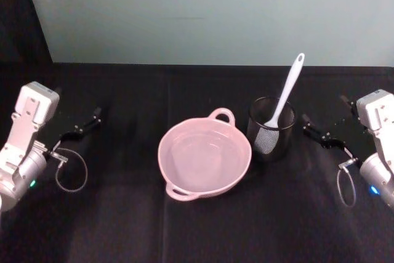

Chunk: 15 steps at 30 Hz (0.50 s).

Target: Use the one hand to pick up the spoon and stir the clear water in the bowl.

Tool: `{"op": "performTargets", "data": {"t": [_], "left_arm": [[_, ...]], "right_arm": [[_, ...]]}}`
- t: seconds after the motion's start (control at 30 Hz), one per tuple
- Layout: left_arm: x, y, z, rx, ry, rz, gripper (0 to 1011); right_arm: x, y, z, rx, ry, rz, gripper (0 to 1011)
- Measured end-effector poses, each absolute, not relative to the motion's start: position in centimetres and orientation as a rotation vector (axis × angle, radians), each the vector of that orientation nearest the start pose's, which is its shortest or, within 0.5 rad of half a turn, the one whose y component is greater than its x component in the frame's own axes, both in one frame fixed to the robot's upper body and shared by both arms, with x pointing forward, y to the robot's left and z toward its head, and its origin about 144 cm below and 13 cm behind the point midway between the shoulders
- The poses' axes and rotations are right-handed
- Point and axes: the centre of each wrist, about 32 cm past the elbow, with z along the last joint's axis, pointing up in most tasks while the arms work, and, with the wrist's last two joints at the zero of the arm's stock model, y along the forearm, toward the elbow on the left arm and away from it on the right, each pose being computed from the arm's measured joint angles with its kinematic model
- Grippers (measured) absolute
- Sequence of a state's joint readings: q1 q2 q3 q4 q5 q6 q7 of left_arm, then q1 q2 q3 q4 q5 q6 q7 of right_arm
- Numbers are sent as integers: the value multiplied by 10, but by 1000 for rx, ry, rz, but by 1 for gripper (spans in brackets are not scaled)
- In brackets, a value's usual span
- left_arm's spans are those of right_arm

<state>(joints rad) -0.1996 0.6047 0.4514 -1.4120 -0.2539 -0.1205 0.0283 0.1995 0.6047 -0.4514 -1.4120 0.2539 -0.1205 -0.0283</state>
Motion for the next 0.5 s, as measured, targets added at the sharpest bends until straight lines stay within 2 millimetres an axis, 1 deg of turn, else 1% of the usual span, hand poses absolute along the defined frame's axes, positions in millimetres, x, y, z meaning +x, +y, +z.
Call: {"op": "performTargets", "data": {"t": [0.5], "left_arm": [[489, 310, 1140, 304, -285, 1248, 1011]], "right_arm": [[489, -310, 1140, -304, -285, -1248, 1002]]}}
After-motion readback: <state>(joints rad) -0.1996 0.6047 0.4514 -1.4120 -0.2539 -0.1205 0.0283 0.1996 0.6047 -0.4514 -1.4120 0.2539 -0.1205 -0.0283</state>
